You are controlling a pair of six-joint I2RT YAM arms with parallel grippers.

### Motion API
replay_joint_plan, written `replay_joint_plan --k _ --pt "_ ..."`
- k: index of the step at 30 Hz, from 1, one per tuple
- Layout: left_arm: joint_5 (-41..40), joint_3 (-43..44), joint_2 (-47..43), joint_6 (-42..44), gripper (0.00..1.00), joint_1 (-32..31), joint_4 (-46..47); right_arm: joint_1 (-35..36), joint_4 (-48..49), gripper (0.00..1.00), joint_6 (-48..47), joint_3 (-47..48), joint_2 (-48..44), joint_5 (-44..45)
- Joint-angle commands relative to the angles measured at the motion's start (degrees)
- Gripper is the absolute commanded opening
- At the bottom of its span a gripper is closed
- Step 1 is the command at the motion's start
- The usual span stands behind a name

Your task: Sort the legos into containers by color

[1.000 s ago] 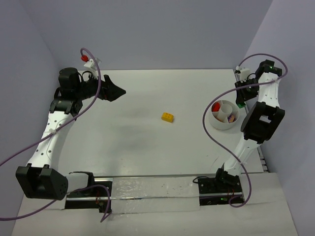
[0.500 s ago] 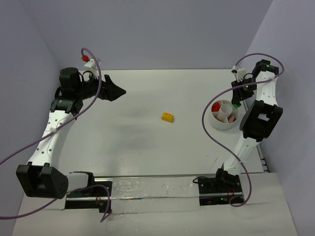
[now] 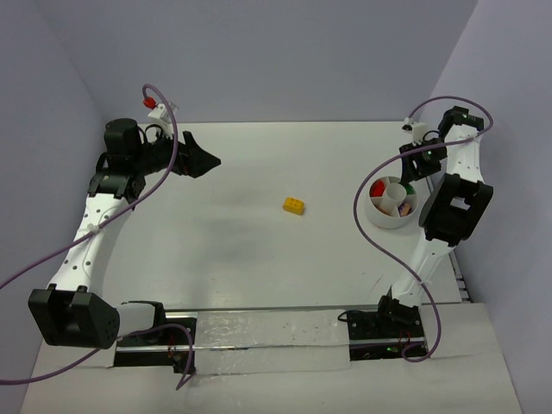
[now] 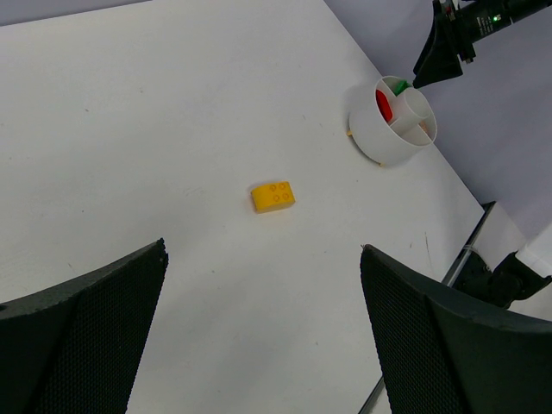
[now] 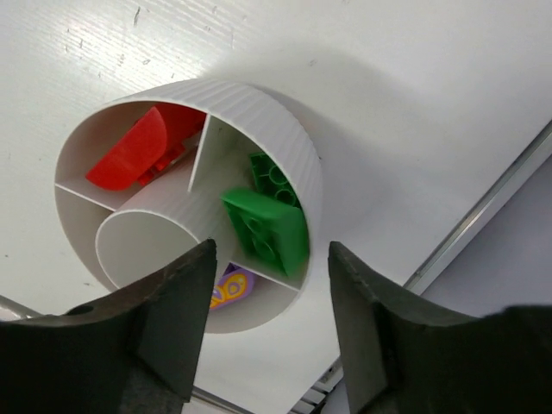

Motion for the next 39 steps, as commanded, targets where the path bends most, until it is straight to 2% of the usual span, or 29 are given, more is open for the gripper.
replay_joint_plan --k 1,11,15,18,20,22,24,27,31,36,39 --pt "-0.2 2.4 -0.4 0.5 0.99 -0.3 0.2 0.3 -1.4 0.67 0.3 2.6 -0.3 -1.0" --pt "-0.7 2.1 -0.6 0.4 0.99 -0.3 0.4 0.5 -1.1 0.7 3.2 6.6 -4.2 -4.1" --pt "-1.2 2.0 -0.6 0.6 0.99 -0.3 0.4 4.3 0.0 0.7 7.6 10.8 -8.6 -7.0" --pt "-1.4 2.2 -0.7 0.6 0.99 -0.3 0.2 11.6 2.4 0.7 9.6 7.7 -13.4 -3.0" --pt "-1.4 2.8 -0.5 0.0 0.99 0.2 0.3 22.0 5.1 0.7 10.8 2.6 -16.1 1.5" --pt "-0.2 3.0 -0.7 -1.2 0.99 1.4 0.9 29.5 6.9 0.7 11.9 0.2 -16.3 5.9" --pt "0.7 3.4 -0.6 -2.3 0.99 2.7 1.2 37.0 7.6 0.69 13.1 -0.6 -14.4 9.8" --pt "0.8 4.2 -0.6 -2.2 0.99 3.7 0.4 44.4 8.2 0.69 14.6 0.3 -9.9 12.6" --pt "0.7 3.9 -1.1 -2.6 0.99 4.2 1.3 50.0 8.6 0.68 16.2 2.8 -3.0 15.7" --pt "1.0 2.7 -1.8 -2.7 0.99 4.3 1.9 54.1 3.7 0.67 15.6 8.9 7.6 19.2" --pt "1.1 2.2 -1.8 -2.6 0.99 4.3 2.0 55.9 0.9 0.69 14.9 11.5 10.9 21.2"
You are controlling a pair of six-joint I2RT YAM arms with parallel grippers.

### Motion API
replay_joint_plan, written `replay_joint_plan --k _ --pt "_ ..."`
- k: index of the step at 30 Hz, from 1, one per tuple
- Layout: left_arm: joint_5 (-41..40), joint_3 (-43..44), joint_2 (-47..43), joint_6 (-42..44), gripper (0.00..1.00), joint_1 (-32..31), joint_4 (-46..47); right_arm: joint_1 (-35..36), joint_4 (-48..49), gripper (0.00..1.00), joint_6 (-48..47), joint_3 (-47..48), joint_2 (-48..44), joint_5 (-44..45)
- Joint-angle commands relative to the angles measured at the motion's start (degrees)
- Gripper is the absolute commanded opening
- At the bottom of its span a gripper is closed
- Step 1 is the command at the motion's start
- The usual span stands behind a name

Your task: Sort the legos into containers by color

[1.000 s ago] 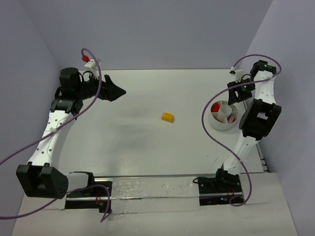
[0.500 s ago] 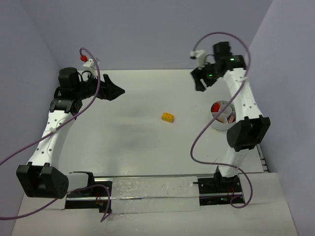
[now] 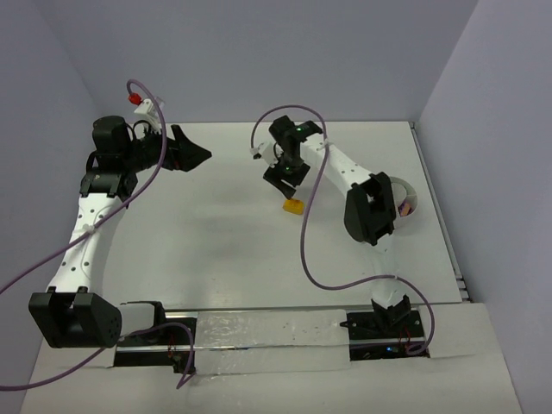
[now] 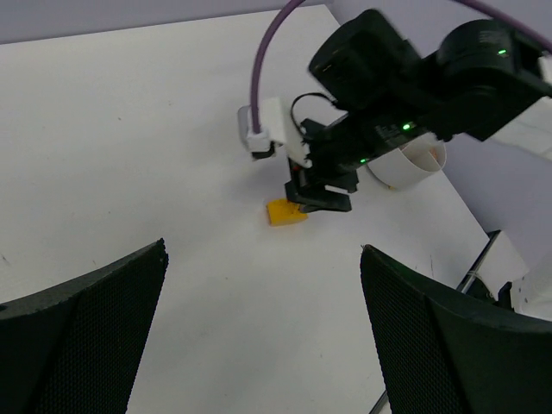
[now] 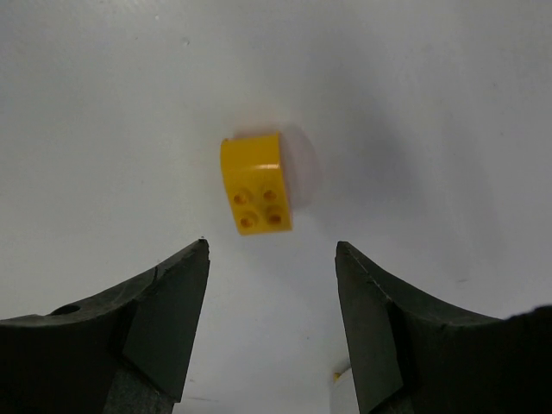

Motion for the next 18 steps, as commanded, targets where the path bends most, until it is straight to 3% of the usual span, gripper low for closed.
replay_joint_plan --k 1,9,18 --pt "1.4 0.8 -1.7 -0.5 0.99 0.4 1.8 3.1 -5.6 0.69 -0.2 5.5 3.5 4.8" --pt "1.6 0.4 -1.7 0.0 0.99 0.5 1.4 5.4 -7.5 0.72 -0.4 7.8 8.4 8.4" --pt "1.8 -0.6 -2.4 0.3 0.99 0.5 1.2 7.6 -9.8 0.68 -1.5 12.9 16.3 14.1"
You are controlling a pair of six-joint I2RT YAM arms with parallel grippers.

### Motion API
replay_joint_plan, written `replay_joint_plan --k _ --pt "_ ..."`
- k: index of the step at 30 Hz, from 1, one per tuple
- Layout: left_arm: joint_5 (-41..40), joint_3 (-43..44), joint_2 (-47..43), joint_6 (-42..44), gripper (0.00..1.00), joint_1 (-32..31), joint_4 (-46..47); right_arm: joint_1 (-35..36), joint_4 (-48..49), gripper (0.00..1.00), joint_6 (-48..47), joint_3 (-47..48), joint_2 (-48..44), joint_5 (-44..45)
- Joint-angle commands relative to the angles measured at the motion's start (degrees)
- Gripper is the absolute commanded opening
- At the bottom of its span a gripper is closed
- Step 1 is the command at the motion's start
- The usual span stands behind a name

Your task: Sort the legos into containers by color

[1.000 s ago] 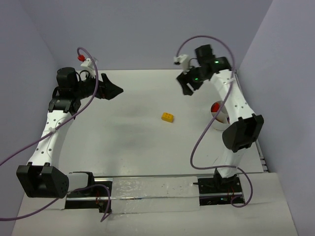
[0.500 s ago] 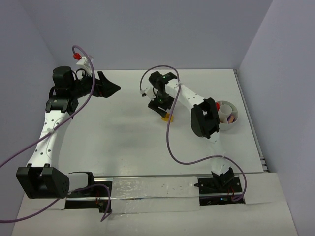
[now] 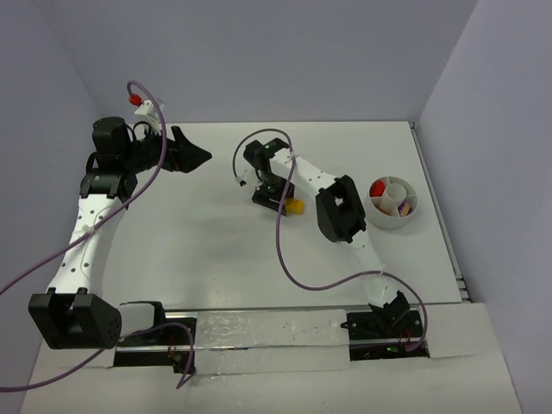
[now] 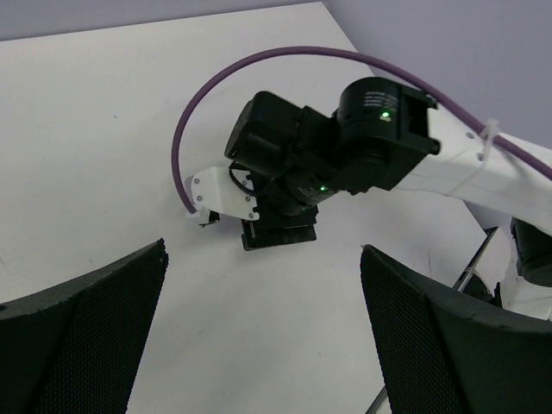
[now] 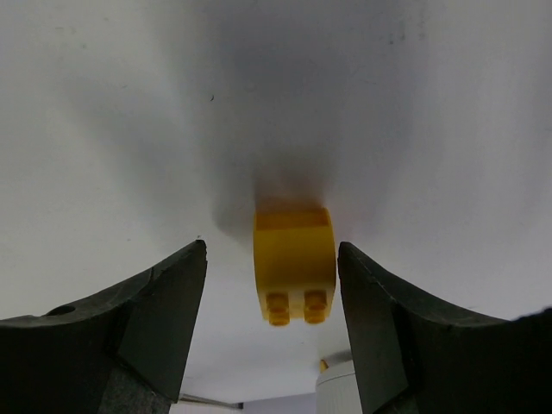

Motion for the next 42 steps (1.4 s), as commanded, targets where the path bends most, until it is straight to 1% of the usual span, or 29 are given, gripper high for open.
replay_joint_plan --k 1,3,8,12,17,19,20,21,22,24,25,27,29,31,32,33,34,35,36,37,38,39,40,42 --pt "1.2 -0.3 -2.2 0.2 0.99 0.5 1.1 0.9 -2.4 0.68 -1.0 3.2 2.8 4.7" --pt "1.1 -0.8 -2.4 0.1 0.99 0.5 1.3 1.1 -2.0 0.65 -1.0 3.3 3.7 6.3" --pt "1.2 -1.2 -2.5 0.2 0.99 0.5 1.3 1.4 -2.9 0.52 -1.6 1.5 3.6 8.2" --pt "1.9 -1.3 -2.2 0.0 0.99 0.5 1.8 2.4 -3.6 0.52 -2.8 -2.5 1.8 9.4" --pt "2.2 -1.4 -2.2 -0.4 0.99 0.5 2.2 3.3 -5.9 0.51 -3.9 -3.2 2.1 10.3" --pt "2.2 -1.4 -2.4 -0.5 0.99 0.5 2.2 3.6 -6.9 0.4 -4.0 -2.6 2.7 10.9" --pt "2.2 -1.3 -2.4 -0.4 0.99 0.5 2.1 3.8 -7.1 0.36 -4.0 -2.6 2.8 11.1" --pt "2.2 -1.1 -2.5 -0.1 0.99 0.5 1.8 3.8 -7.4 0.29 -4.0 -2.6 2.7 11.2" --pt "2.2 -1.0 -2.6 0.2 0.99 0.5 1.5 3.8 -7.6 0.19 -4.0 -2.5 2.3 11.3" --pt "2.2 -0.9 -2.6 0.4 0.99 0.5 1.3 3.8 -7.8 0.03 -3.9 -2.1 1.2 10.5" --pt "2.2 -0.8 -2.6 0.5 0.99 0.5 1.2 3.8 -7.7 0.0 -3.6 -1.8 -0.2 10.0" --pt "2.7 -0.8 -2.7 0.5 0.99 0.5 1.1 3.6 -6.9 0.0 -3.2 -1.9 -3.2 6.3" --pt "3.0 -0.8 -3.0 0.7 0.99 0.5 1.0 2.0 -2.6 0.0 -1.3 -3.4 -10.6 1.8" --pt "3.3 -0.8 -3.7 0.9 0.99 0.5 1.3 -1.3 1.9 0.0 1.8 -7.6 -16.7 -7.0" --pt "3.3 -0.9 -4.0 0.9 0.99 0.5 1.5 -3.3 4.5 0.0 1.9 -10.0 -20.1 -10.2" --pt "3.2 -0.9 -4.0 0.9 0.99 0.5 1.5 -5.6 6.7 0.0 3.0 -12.8 -23.8 -10.8" --pt "3.0 -1.1 -4.5 0.9 0.99 0.5 1.9 -9.9 10.5 0.0 5.7 -17.4 -32.4 -18.9" --pt "3.0 -1.2 -4.6 0.7 0.99 0.5 2.0 -12.8 15.7 0.0 6.9 -23.4 -35.7 -21.9" --pt "3.0 -1.2 -4.8 0.7 0.99 0.5 2.0 -15.5 16.0 0.0 6.9 -23.8 -35.9 -22.0" --pt "3.0 -1.7 -4.9 0.4 0.99 0.5 2.5 -20.9 20.5 0.0 9.5 -29.1 -44.0 -26.8" --pt "3.0 -1.9 -5.1 0.0 0.99 0.4 3.1 -24.4 25.9 0.0 10.8 -35.2 -47.5 -29.3" --pt "3.0 -2.2 -5.1 0.0 0.99 0.4 3.1 -27.6 26.5 0.0 11.5 -35.9 -50.4 -29.5" --pt "2.7 -2.7 -5.3 -1.1 0.99 0.2 4.4 -32.4 33.1 0.0 13.4 -43.0 -55.2 -31.4" --pt "2.3 -2.9 -5.3 -1.8 0.99 0.0 5.2 -38.4 39.0 0.0 15.2 -49.3 -60.4 -33.3"
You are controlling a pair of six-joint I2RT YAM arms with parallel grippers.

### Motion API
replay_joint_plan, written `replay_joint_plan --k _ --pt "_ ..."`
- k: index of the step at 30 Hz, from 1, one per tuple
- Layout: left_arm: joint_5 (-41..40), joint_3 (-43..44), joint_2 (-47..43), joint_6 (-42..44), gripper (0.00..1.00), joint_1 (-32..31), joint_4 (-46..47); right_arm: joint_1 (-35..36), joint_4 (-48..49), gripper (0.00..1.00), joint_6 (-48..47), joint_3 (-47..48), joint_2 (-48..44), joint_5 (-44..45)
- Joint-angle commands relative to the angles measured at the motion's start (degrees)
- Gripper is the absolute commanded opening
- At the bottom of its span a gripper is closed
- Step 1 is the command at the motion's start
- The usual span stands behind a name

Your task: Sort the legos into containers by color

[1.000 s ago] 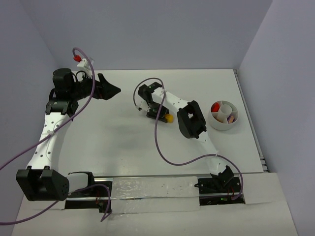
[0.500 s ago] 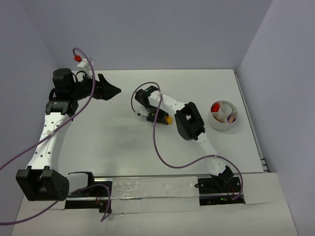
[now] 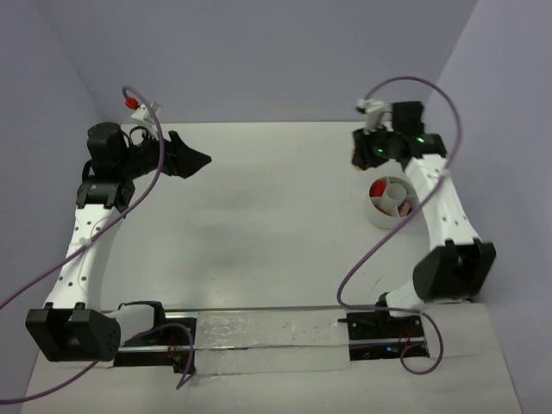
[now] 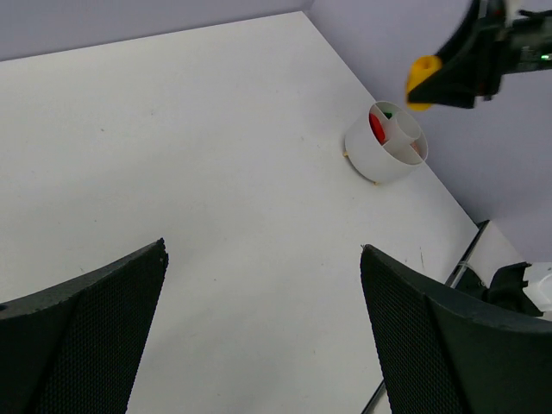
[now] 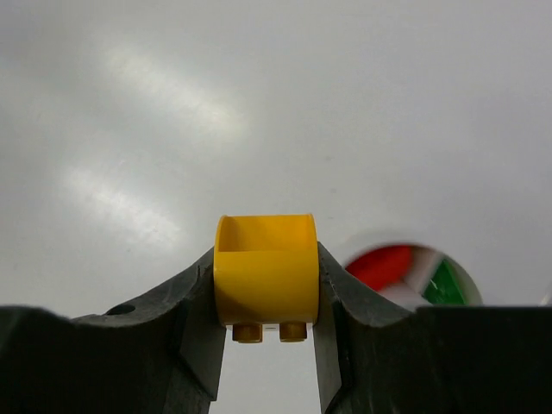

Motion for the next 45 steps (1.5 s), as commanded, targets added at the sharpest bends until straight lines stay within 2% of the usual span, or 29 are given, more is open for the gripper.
replay_joint_plan --k 1,5,7,11,22,30,41,43,45 --pt "0.2 -0.8 -1.3 -1.7 0.99 -0.2 4.1 -9.5 15.1 0.0 7.1 -13.4 -10.4 -10.3" --pt "-1.1 -0.5 -0.6 -2.1 0.99 -2.0 4.9 -21.4 27.2 0.0 11.4 -25.3 -21.6 -12.1" --pt "-1.6 0.0 -0.3 -2.0 0.99 -2.8 4.8 -23.5 33.6 0.0 12.9 -30.9 -24.1 -11.4" --pt "-2.7 0.3 -0.3 -2.2 0.99 -3.6 5.1 -25.4 40.5 0.0 13.7 -35.7 -23.8 -8.3" --pt "-4.0 0.1 -0.3 -1.0 0.99 -3.8 4.0 -27.2 46.4 0.0 15.7 -36.5 -16.8 -4.8" --pt "-3.6 0.6 1.0 -1.3 0.99 -3.8 4.8 -27.2 48.5 0.0 14.1 -42.3 -17.9 -3.7" --pt "-3.7 1.2 1.5 -1.7 0.99 -3.8 4.9 -27.3 56.5 0.0 13.7 -49.1 -19.3 -1.5" --pt "-3.7 1.2 1.5 -1.8 0.99 -3.8 4.9 -27.2 57.3 0.01 13.9 -49.5 -19.3 -1.4" --pt "-3.8 1.3 1.5 -1.9 0.99 -3.8 4.9 -27.3 58.5 0.09 13.9 -49.9 -19.2 -0.8"
